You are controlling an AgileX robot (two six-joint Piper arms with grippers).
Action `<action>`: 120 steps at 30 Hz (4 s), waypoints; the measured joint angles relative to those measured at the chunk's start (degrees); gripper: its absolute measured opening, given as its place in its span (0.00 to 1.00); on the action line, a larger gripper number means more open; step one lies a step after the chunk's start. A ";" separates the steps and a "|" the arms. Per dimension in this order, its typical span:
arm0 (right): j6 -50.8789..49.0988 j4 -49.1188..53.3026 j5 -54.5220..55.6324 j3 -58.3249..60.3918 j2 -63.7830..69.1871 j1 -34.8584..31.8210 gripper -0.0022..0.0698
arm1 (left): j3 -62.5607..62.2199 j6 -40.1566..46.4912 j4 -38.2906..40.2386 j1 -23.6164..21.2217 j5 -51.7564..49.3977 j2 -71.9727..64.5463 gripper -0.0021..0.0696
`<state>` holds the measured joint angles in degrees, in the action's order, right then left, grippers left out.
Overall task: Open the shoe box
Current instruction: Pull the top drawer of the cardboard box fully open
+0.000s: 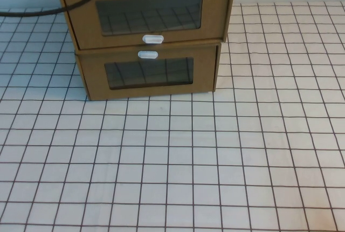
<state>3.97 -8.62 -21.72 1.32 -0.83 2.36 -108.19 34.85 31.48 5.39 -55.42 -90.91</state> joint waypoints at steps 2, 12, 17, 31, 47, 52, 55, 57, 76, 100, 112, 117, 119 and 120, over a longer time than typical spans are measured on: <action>0.00 0.00 0.00 0.00 0.00 0.00 0.01 | -4.62 -0.09 0.85 0.00 -1.84 -4.92 0.03; 0.00 0.00 0.00 0.00 0.00 0.00 0.01 | -16.28 -0.22 4.97 0.77 -3.27 -19.60 0.03; 0.00 0.00 0.00 0.00 0.00 0.00 0.01 | -18.17 -0.22 5.09 2.78 -3.29 -22.18 0.03; 0.00 -30.63 18.59 0.00 0.00 0.00 0.01 | -18.74 -0.13 2.53 3.28 -5.17 -24.03 0.03; 0.00 -43.08 2.50 -12.00 7.33 0.00 0.01 | -18.82 -0.13 2.53 3.28 -6.72 -24.03 0.03; 3.10 -42.86 -0.43 -16.60 12.92 0.00 0.01 | -18.86 -0.13 2.53 3.28 -7.21 -24.03 0.03; 7.47 -42.85 -5.21 -20.67 17.94 0.00 0.01 | -18.95 -0.13 2.53 3.28 -7.58 -24.03 0.03; 9.89 -42.53 -9.27 -24.55 22.45 0.00 0.01 | -18.95 -0.23 2.64 3.28 -7.69 -24.03 0.03; 18.64 -29.29 -22.32 -58.64 71.45 17.52 0.01 | -18.95 -1.90 3.00 3.28 -8.54 -24.03 0.03; -35.13 64.56 -10.18 -73.78 94.65 54.90 0.04 | -18.95 -2.16 3.23 3.28 -9.19 -24.03 0.03; -45.11 93.58 -5.27 -74.30 98.78 54.27 0.44 | -18.98 -2.16 3.34 3.28 -9.44 -24.03 0.03; -48.56 102.32 -3.91 -75.38 102.09 52.36 0.40 | -19.08 -2.16 3.34 3.28 -9.68 -24.03 0.03; -48.77 103.08 -3.91 -76.27 103.49 51.53 0.40 | -19.08 -2.16 3.34 3.28 -9.70 -24.03 0.03; -48.77 103.20 -3.91 -76.84 104.13 51.08 0.40 | -19.08 -2.16 3.34 3.28 -9.70 -24.03 0.03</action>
<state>-44.80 94.57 -25.64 -75.51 103.30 53.45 -127.27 32.69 34.82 8.67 -65.13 -114.94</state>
